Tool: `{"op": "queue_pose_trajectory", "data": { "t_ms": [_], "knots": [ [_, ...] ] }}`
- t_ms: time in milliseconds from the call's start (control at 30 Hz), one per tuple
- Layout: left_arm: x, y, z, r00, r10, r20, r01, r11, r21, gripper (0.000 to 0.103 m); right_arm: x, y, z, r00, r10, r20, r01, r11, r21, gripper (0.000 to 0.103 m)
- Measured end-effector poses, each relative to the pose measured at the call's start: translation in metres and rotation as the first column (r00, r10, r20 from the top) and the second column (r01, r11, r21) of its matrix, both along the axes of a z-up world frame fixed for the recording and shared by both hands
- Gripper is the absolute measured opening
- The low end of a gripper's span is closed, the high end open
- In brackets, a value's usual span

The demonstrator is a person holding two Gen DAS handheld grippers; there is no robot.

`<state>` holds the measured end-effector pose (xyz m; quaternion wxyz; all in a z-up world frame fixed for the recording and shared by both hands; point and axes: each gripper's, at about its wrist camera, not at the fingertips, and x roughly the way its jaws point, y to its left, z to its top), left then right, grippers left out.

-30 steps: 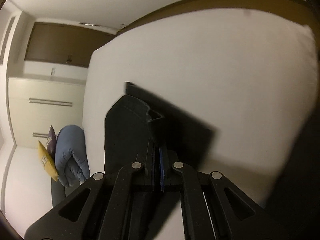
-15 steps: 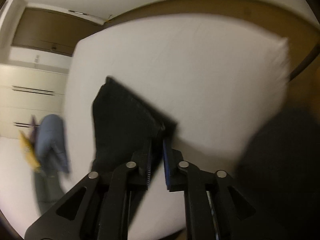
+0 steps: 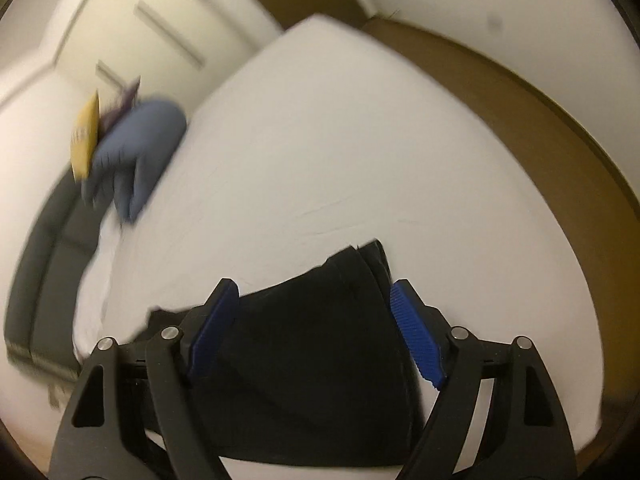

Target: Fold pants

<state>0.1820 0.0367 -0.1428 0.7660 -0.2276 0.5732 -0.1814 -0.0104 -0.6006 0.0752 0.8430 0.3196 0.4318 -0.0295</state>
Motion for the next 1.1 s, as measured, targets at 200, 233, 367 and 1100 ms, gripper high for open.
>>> {"op": "queue_pose_trajectory", "data": {
  "t_ms": [200, 233, 367, 1100],
  "knots": [
    [0.002, -0.002, 0.001, 1.0, -0.007, -0.004, 0.007, 1.0, 0.008, 0.005, 0.05, -0.027, -0.035, 0.996, 0.067, -0.062, -0.063, 0.997, 0.052, 0.058],
    [0.002, -0.002, 0.001, 1.0, -0.007, -0.004, 0.007, 1.0, 0.009, 0.005, 0.056, -0.027, -0.04, 0.994, 0.079, -0.072, -0.076, 0.996, 0.052, 0.052],
    [0.003, -0.003, 0.001, 1.0, -0.008, -0.004, 0.008, 1.0, 0.011, 0.005, 0.08, -0.028, -0.064, 0.984, 0.133, -0.116, -0.126, 0.99, 0.063, 0.038],
    [-0.005, -0.002, 0.003, 1.0, 0.011, 0.017, -0.011, 1.0, 0.009, 0.004, 0.05, 0.005, -0.068, 0.986, -0.165, -0.002, 0.162, 0.974, -0.158, 0.003]
  ]
}}
